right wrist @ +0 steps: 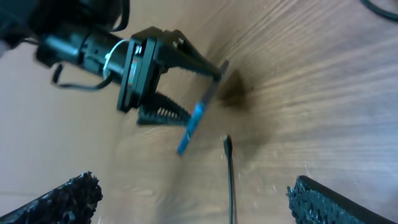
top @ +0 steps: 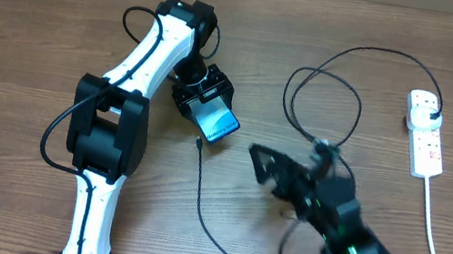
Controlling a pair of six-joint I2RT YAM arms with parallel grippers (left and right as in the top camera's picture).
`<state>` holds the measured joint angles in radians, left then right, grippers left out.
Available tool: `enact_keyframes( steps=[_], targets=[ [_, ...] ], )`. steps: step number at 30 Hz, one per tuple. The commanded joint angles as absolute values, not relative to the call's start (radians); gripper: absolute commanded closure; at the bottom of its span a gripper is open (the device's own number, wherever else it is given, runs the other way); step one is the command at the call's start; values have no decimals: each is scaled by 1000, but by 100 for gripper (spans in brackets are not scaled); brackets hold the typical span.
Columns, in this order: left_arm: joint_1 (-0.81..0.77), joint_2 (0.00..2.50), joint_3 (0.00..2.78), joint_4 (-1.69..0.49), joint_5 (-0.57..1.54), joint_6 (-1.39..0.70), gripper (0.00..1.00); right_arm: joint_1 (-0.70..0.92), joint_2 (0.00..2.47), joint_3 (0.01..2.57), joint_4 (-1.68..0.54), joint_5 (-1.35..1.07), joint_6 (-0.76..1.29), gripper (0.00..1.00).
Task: Plug charger to phone and switch on socket
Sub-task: 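Move the right gripper toward the phone held by the left gripper, then grasp the smartphone's edge with the right gripper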
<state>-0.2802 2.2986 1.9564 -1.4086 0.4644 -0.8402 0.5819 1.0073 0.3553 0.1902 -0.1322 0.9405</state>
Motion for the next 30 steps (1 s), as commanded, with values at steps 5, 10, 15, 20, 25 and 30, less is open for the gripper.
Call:
enact_keyframes(
  steps=[5, 10, 15, 20, 25, 30],
  targets=[
    [-283, 2288, 1961, -1413, 488, -884, 95, 643, 1331, 595, 189, -162, 880, 0],
    [-283, 2288, 1961, -1414, 491, -884, 96, 657, 1361, 608, 214, -161, 881, 0],
    [-283, 2288, 1961, -1412, 491, -894, 96, 658, 1369, 608, 262, -160, 837, 0],
    [-283, 2288, 1961, -1406, 487, -929, 96, 660, 1457, 627, 270, -160, 825, 6],
    [-284, 2288, 1961, -1397, 475, -941, 96, 660, 1549, 705, 236, -168, 809, 9],
    [-286, 2289, 1961, -1390, 461, -943, 95, 660, 1614, 788, 163, -131, 809, 12]
  ],
)
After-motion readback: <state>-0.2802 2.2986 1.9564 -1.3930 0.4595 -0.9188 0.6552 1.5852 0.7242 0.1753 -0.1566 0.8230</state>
